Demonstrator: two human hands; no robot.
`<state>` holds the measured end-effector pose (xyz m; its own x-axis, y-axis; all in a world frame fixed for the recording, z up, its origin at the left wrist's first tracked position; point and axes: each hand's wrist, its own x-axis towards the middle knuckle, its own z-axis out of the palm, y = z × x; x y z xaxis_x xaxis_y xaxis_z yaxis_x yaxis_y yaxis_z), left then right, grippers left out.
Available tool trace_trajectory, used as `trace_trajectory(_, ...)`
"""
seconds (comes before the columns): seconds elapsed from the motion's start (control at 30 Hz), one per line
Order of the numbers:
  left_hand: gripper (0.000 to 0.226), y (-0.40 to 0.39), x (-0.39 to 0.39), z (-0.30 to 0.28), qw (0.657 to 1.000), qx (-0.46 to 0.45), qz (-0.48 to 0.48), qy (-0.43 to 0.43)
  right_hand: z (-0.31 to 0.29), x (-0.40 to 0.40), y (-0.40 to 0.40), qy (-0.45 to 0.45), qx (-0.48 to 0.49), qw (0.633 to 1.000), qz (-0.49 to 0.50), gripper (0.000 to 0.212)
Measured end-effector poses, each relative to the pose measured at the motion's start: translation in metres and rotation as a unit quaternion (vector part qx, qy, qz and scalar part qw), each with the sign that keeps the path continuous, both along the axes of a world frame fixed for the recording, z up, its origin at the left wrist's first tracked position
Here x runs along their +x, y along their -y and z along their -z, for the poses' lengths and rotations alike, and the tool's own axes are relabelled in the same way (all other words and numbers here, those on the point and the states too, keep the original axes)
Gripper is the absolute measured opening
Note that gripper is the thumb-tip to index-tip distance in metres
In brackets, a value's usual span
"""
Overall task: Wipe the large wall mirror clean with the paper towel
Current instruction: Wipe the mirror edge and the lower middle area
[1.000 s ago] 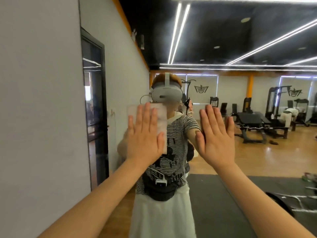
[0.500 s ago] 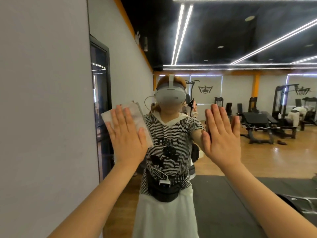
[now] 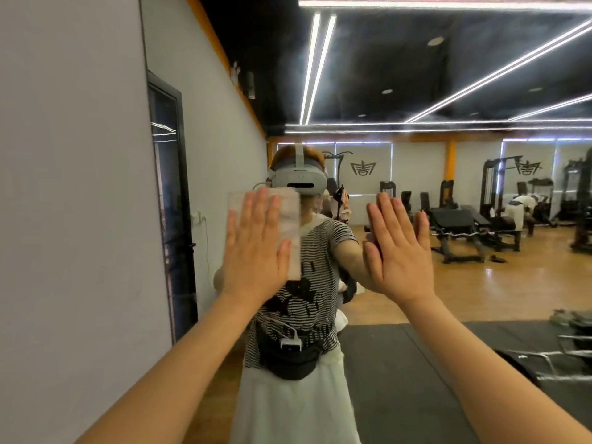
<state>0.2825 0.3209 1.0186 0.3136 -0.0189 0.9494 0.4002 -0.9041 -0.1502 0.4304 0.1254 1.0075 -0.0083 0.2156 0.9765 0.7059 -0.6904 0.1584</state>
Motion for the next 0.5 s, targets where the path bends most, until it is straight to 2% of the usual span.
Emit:
trace_trajectory(0.13,0.069,-0.025,-0.016,0.001,0.996,-0.070,-0.010,0.053,0.001,0.000,-0.002,0.002,0.005,1.000,0.004,0.058)
trace_trajectory(0.27,0.067,0.006,0.003,0.000,0.982,-0.147,-0.001,0.122,0.002,-0.002,-0.004,0.005,0.012,1.000,0.001,0.058)
trace_trajectory(0.5,0.067,0.061,0.050,0.004,0.998,-0.047,-0.001,0.046,0.002,0.001,-0.003,-0.002,0.001,1.000,-0.006,0.057)
